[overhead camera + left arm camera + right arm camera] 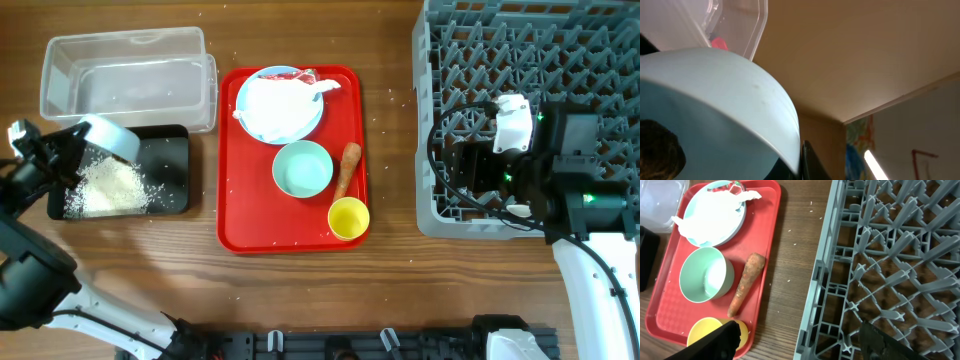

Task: Sort waste into correct bins and load items into the dishwasher rack
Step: 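Tip the brown scrap from the blue bowl onto the black tray, then set the blue bowl back on the red tray with the left gripper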

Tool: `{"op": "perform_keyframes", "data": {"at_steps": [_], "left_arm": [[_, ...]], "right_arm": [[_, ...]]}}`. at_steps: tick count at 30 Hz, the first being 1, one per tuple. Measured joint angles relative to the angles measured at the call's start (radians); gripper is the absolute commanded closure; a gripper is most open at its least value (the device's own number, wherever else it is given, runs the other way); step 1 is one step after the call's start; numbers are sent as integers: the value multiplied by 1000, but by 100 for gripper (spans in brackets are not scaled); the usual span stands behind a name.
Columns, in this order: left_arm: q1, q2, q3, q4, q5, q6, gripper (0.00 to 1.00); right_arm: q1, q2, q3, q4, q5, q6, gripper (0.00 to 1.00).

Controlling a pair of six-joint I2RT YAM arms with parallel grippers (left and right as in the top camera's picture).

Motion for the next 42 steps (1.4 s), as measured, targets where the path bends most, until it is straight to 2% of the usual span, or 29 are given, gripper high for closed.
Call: {"op": "perform_keyframes", "data": {"at_steps": [3, 7, 12, 18, 22, 28, 31, 35, 42], "left_arm": [[14, 0, 0, -3, -2, -3, 96], [34, 0, 0, 128, -38, -8, 96], [46, 0, 0, 54, -90, -11, 96], [36, -4, 0, 48, -104, -7, 96], [-10, -79, -1, 30, -124, 24, 96], [-230, -431, 3, 27, -341, 44, 96], [-435, -562, 12, 28, -575, -16, 96], [-740, -587, 11, 23, -962, -157, 96], [-1089, -528, -40, 60, -1323, -363, 96]], "right_arm": [[0, 0, 0, 0, 0, 0, 21], [0, 0, 0, 0, 0, 0, 21], [0, 0, 0, 0, 0, 0, 21], [0, 0, 0, 0, 0, 0, 21], [0, 0, 0, 0, 0, 0, 21], [0, 0, 0, 1, 0, 0, 21], [0, 0, 0, 2, 0, 0, 21], [0, 0, 0, 4, 0, 0, 21], [0, 0, 0, 4, 0, 0, 21]]}}
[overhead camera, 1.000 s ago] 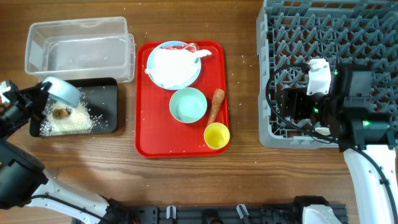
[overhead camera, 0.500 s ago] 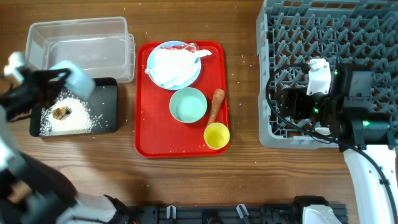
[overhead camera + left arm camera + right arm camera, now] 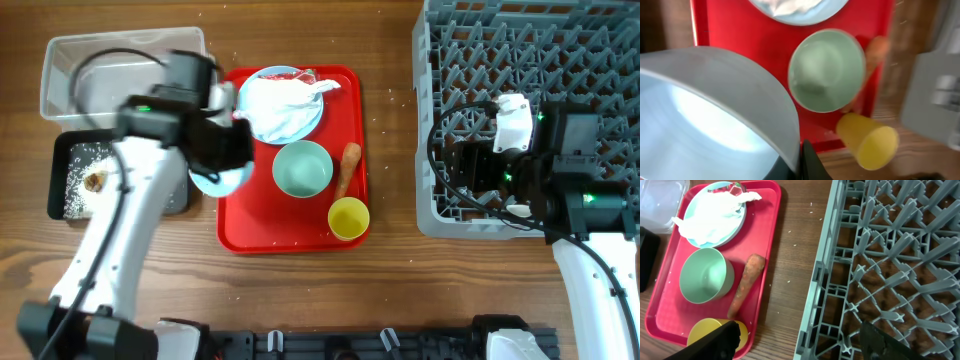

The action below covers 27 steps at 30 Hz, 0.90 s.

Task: Sort waste into correct bins and load items into the dishwasher rack
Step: 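Set the blue bowl back on the red tray with the left gripper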

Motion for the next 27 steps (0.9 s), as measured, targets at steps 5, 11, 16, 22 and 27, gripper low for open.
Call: {"op": "perform_keyframes", "data": {"at_steps": [5, 11, 16, 22, 27], "left_arm": [[-129, 51, -98, 53, -113, -115, 96], [-213, 87, -212, 134, -143, -167, 92], [-218, 89, -251, 164, -154, -194, 73], [-218, 89, -253, 164, -164, -204, 61], [-218, 89, -252, 154, -165, -207, 55]], "right_arm": [[0, 0, 0, 0, 0, 0, 21], [0, 5, 0, 0, 0, 0, 21], [0, 32, 0, 0, 0, 0, 21], [0, 58, 0, 0, 0, 0, 21], [0, 61, 0, 0, 0, 0, 21]]}}
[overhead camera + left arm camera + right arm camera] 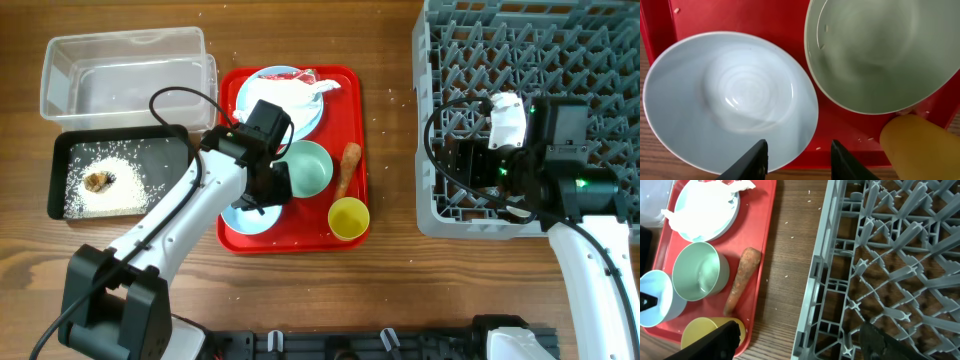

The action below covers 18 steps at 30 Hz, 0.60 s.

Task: Sort waste into correct bins and load items into the dishwasher rack
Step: 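Set the blue bowl back on the red tray with the left gripper, then pinch the white tissue on the plate with the left gripper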

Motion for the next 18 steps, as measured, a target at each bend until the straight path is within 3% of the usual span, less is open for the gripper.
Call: {"op": "perform_keyframes", "data": {"at_steps": [1, 5, 6, 14, 18], "left_arm": [[0, 0, 5, -21, 0, 0, 49], [0, 8, 136, -145, 0, 14, 7], [0, 9, 183, -158, 0, 18, 1], [14, 35, 636, -142, -58, 37, 0], [71, 212, 838, -106, -93, 51, 0]], "right_arm": [[0, 0, 0, 0, 0, 0, 21], [0, 0, 0, 2, 0, 0, 20], [0, 0, 0, 3, 0, 0, 20], [0, 0, 0, 0, 0, 0, 18], [0, 0, 0, -9, 0, 0, 17]]}}
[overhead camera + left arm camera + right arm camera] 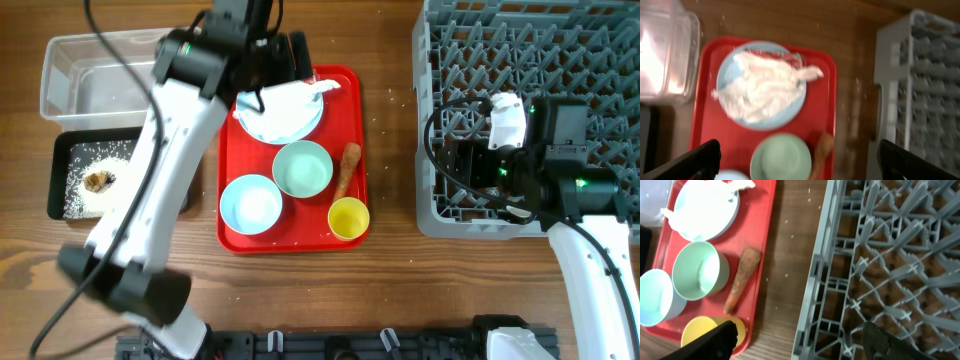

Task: Sort waste into correct bins and load items into the dishwasher rack
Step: 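Pinch the white tissue on the plate with the left gripper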

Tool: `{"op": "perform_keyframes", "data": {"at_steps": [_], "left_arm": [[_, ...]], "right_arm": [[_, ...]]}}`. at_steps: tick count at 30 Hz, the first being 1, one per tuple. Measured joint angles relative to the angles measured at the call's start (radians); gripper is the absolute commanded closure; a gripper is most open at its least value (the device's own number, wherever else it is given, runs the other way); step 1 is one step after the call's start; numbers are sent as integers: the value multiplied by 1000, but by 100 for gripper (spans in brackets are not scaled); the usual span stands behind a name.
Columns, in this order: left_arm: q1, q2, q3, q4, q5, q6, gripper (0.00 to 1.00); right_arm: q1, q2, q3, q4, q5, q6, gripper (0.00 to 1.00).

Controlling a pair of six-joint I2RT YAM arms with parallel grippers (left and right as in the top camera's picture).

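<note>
A red tray point(232, 120) holds a pale blue plate with crumpled white tissue point(280, 108), a green bowl point(303, 168), an empty light blue bowl point(250, 205), a carrot point(347, 170) and a yellow cup point(348, 218). My left gripper point(296, 58) hangs open and empty high above the plate point(762, 85). My right gripper point(800, 345) is open over the left edge of the grey dishwasher rack point(530, 110), holding nothing.
A clear plastic bin point(125, 75) stands at the back left. In front of it a black tray point(60, 195) holds spilled rice and a brown scrap. Loose rice grains dot the wooden table around the red tray.
My left gripper was low over the light blue bowl at the tray's front left. Now it sits high over the tissue plate at the tray's back. The right arm has barely moved.
My left gripper held the light blue bowl tipped over the black tray, rice beneath it. Then it held the bowl at the red tray's left edge. Then the bowl stood empty on the tray with the gripper open above it. Now the gripper is above the plate.
</note>
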Motion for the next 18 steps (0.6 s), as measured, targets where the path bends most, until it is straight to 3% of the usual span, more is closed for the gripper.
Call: {"op": "perform_keyframes", "data": {"at_steps": [8, 18], "left_arm": [[59, 419, 85, 151, -8, -15, 0], [57, 556, 86, 191, -7, -114, 0]], "right_arm": [[0, 1, 0, -21, 0, 0, 17], [0, 1, 0, -21, 0, 0, 17]]}}
